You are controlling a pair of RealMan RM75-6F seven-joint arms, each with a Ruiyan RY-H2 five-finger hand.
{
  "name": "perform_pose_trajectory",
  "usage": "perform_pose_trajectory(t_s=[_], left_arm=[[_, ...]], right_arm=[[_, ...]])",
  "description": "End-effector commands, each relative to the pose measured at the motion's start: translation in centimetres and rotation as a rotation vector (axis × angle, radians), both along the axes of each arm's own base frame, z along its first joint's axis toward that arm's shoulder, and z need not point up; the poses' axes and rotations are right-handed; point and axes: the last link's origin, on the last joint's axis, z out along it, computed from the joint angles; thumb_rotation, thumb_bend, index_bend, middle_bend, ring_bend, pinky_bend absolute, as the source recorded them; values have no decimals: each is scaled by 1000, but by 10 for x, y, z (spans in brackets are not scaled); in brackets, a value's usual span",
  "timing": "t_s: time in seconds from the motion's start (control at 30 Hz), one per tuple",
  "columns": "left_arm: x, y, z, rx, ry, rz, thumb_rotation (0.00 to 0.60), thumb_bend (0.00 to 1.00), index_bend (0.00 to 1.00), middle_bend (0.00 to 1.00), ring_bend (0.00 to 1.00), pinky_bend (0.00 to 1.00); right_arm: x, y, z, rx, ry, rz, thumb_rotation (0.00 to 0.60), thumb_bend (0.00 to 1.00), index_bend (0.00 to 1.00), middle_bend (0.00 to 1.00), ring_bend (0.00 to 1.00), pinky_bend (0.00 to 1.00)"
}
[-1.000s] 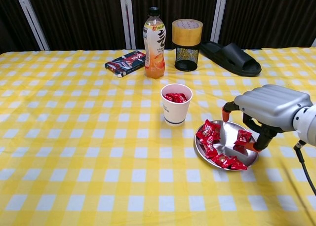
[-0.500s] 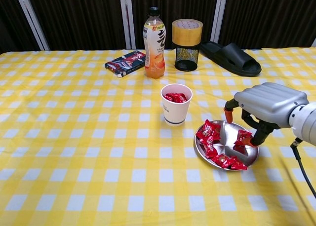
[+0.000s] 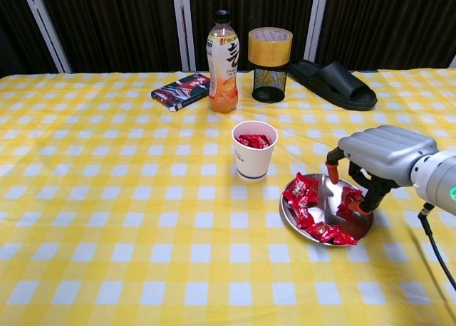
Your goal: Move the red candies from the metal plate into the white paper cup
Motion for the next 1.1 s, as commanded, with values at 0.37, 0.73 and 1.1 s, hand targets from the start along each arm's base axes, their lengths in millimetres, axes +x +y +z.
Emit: perform_pose_trajectory(t_s=[0.37, 0.73, 1.1], left_arm=[[0, 1, 0, -4, -1, 5, 600, 65, 15, 0, 0, 0], [0, 1, 0, -4, -3, 6, 600, 65, 15, 0, 0, 0], [0, 0, 0, -5, -3, 7, 600, 65, 15, 0, 0, 0]], right_arm=[[-9, -3, -5, 13, -5, -27, 600, 314, 496, 829, 942, 998], [-10, 0, -7, 25, -11, -25, 600, 490, 577, 829, 942, 998], [2, 3, 8, 5, -27, 21, 600, 515, 578, 829, 942, 999]])
